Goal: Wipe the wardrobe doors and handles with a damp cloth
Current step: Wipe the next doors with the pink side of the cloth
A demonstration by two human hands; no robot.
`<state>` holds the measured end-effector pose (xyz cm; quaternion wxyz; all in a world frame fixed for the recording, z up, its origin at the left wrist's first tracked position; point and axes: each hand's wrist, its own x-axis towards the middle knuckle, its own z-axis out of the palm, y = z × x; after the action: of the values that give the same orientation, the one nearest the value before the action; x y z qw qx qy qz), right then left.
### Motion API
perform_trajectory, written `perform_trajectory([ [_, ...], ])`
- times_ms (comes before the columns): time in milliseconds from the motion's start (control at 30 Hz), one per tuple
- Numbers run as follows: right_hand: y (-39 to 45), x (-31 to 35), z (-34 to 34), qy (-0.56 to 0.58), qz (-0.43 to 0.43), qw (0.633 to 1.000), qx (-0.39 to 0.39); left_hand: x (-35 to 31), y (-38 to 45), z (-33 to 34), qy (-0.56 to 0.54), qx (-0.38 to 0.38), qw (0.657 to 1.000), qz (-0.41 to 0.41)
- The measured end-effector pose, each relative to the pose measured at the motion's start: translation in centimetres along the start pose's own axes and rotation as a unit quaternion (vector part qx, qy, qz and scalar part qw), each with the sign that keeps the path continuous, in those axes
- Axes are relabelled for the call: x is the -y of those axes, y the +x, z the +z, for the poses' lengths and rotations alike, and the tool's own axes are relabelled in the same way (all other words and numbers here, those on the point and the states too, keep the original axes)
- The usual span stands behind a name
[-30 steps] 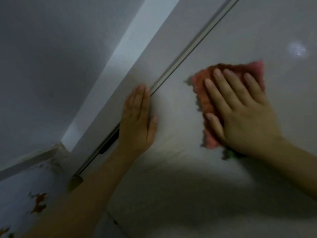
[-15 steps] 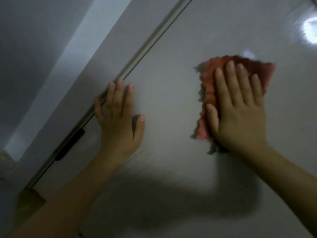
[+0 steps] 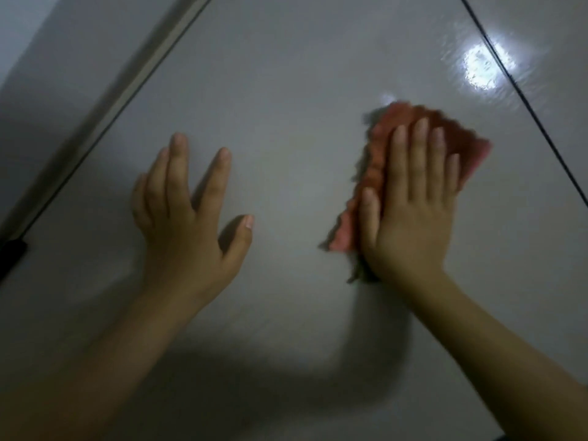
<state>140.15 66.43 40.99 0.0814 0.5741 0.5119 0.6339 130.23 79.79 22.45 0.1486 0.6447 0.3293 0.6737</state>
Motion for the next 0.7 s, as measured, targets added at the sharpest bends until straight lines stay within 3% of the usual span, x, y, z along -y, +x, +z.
perform_trajectory([
  [167,-8.1,0.3,-0.1,0.012,-0.274,0.954,0.117,-1.4,-0.7,0.4,-0.003,0.002,1.0,0.01],
  [233,-7.7,-2.6,-0.6,0.011,-0.261,0.96,0.102,-2.2,-1.3,0.5,-0.011,0.001,1.0,0.01],
  [333,-5.2,-6.1,-1.3,-0.009,-0.146,0.988,0.046,-3.3,-2.3,1.0,-0.024,0.009,1.0,0.012],
  [467,-5.7,-3.2,-0.5,-0.003,-0.007,1.0,0.018,-4.1,-2.8,1.2,-0.026,0.01,0.999,0.016],
  [633,-14.7,-1.6,0.0,0.013,-0.23,0.965,0.123,-4.9,-3.2,1.3,-0.023,0.025,0.999,0.011],
  [700,-15.2,-3.9,-0.3,0.007,-0.247,0.962,0.119,-5.1,-3.2,1.4,-0.012,0.021,1.0,0.006],
])
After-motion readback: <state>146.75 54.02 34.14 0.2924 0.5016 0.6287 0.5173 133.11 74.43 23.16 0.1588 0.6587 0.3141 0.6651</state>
